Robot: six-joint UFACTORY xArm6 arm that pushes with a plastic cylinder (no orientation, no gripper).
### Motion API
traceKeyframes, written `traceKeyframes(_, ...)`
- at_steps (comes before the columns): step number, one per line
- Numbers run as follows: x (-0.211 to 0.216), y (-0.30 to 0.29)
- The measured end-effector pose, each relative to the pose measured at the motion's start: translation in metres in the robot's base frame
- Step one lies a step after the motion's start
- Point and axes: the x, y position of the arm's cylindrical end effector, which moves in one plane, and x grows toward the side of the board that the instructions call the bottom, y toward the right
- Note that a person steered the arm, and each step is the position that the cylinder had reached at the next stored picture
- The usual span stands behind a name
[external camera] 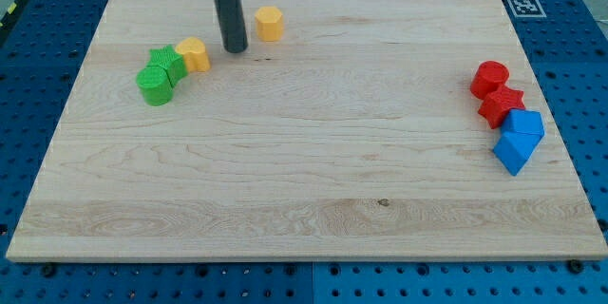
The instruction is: Move the yellow heart above the green star
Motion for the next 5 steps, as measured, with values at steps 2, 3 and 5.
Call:
traceKeyframes(2,0.025,-0.020)
traceKeyframes(3,0.009,-0.052)
traceKeyframes(5,-0.019,-0.033)
